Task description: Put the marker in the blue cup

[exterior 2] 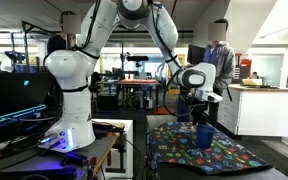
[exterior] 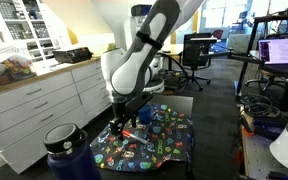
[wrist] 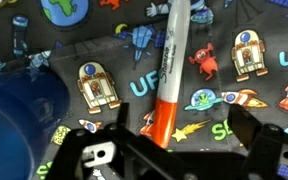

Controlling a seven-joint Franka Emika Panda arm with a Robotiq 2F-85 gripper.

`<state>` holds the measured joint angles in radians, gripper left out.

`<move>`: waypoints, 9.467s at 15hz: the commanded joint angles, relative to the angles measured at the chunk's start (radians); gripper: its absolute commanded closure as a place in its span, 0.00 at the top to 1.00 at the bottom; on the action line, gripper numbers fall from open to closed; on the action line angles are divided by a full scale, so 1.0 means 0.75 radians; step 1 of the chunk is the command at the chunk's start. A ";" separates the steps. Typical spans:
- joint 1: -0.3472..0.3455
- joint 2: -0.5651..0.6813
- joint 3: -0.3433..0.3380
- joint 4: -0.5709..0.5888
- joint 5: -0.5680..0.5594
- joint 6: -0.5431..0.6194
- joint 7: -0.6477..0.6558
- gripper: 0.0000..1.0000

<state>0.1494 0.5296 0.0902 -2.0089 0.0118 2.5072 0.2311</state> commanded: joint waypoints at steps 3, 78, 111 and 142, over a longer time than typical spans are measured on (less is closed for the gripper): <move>0.012 0.046 -0.021 0.049 0.006 -0.033 -0.019 1.00; -0.190 -0.570 0.087 -0.271 0.389 0.654 -0.623 0.06; -0.248 -0.781 0.073 -0.443 2.267 0.613 -2.646 0.06; -0.226 -0.601 -0.152 -0.648 3.154 0.066 -3.812 0.06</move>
<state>-0.0344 0.1122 0.0153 -2.4481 2.3584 2.6126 -2.5945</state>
